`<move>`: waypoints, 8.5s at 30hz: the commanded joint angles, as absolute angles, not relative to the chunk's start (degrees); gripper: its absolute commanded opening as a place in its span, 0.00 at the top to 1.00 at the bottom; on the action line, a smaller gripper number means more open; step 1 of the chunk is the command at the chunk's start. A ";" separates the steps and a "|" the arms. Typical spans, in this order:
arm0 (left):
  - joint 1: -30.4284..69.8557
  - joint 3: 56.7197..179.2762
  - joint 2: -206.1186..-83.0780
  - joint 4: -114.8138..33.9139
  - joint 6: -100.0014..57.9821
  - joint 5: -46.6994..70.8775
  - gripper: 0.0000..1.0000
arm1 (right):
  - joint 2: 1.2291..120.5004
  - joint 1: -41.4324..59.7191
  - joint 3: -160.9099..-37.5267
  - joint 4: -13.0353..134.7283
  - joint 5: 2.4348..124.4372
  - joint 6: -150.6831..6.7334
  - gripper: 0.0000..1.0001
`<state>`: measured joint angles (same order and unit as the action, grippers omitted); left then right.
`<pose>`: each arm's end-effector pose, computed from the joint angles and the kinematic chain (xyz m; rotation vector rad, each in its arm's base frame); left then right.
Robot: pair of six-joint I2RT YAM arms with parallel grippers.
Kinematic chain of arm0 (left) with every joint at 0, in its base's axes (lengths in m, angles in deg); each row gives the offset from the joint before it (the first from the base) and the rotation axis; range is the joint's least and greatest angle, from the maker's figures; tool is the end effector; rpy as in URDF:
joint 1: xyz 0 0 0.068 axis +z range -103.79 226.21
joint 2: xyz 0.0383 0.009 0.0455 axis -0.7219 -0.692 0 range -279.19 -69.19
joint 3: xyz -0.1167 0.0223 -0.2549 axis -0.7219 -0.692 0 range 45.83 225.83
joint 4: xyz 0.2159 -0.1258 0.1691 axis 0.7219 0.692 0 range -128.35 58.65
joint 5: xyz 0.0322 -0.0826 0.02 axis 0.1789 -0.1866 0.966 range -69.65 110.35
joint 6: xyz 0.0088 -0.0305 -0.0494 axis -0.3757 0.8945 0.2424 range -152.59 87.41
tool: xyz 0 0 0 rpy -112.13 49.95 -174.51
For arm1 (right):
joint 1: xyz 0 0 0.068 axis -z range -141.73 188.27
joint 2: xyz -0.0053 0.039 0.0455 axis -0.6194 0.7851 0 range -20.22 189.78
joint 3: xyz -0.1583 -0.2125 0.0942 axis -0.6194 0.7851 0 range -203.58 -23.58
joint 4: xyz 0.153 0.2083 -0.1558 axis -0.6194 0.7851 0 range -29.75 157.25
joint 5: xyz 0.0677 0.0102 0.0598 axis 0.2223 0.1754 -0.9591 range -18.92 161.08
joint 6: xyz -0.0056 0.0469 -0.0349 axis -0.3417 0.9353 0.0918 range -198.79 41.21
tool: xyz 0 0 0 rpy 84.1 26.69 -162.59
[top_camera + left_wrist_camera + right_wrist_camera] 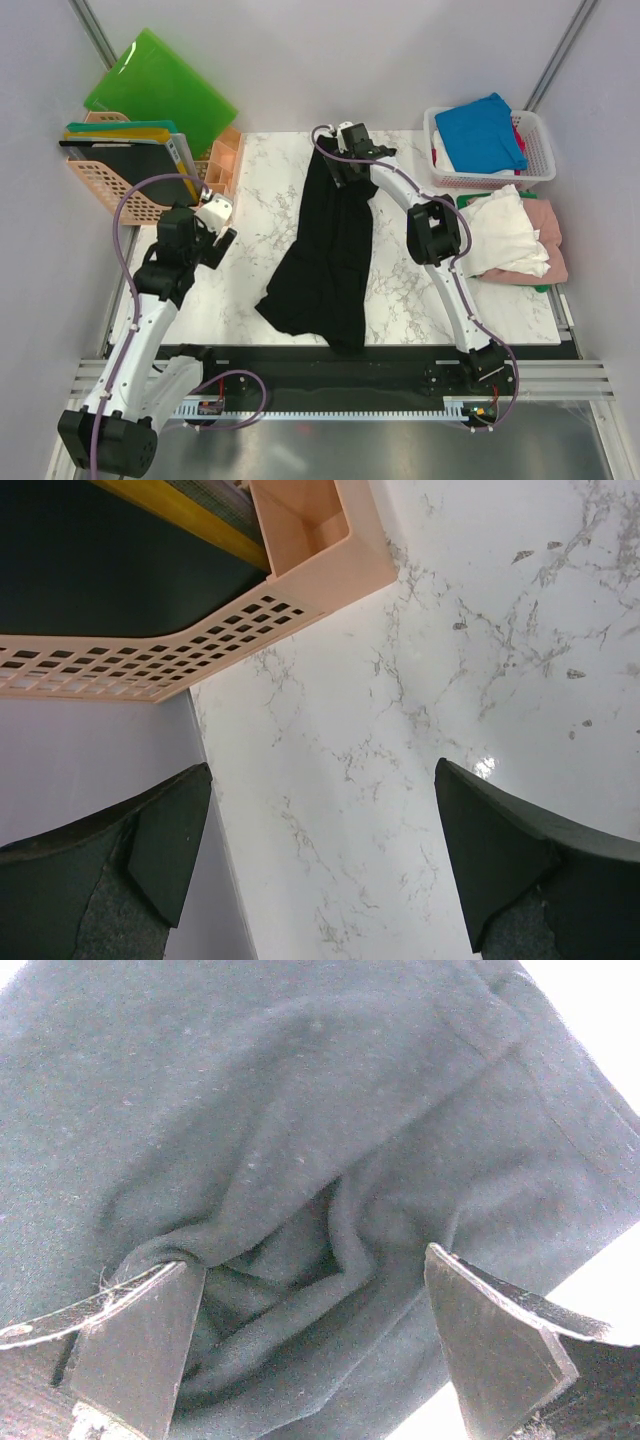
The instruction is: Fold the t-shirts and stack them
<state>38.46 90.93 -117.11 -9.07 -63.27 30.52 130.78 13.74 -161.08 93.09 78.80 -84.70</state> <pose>0.2245 -0.0230 0.3001 0.6072 2.0632 0.4235 0.5777 0.2574 0.1529 -0.5602 2.3030 -0.0042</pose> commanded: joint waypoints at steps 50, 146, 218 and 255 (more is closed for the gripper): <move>40.06 93.55 -122.28 -12.07 -57.02 29.93 0.00 | 66.09 10.59 -104.53 114.31 49.02 -98.04 0.02; 48.85 87.84 -120.96 -11.89 -62.29 23.51 0.00 | 108.36 1.79 -138.80 90.13 80.74 -92.68 0.34; 48.85 86.26 -122.19 -12.07 -60.19 19.05 0.00 | 101.03 9.00 -126.71 71.51 86.89 -90.13 0.02; 43.67 111.05 -147.08 24.87 -77.87 -26.84 0.00 | 53.36 21.75 -93.11 116.86 53.34 -117.54 0.02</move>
<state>44.87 111.48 -155.43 31.67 -80.75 -21.08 60.01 22.41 -94.76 122.71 58.35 -113.79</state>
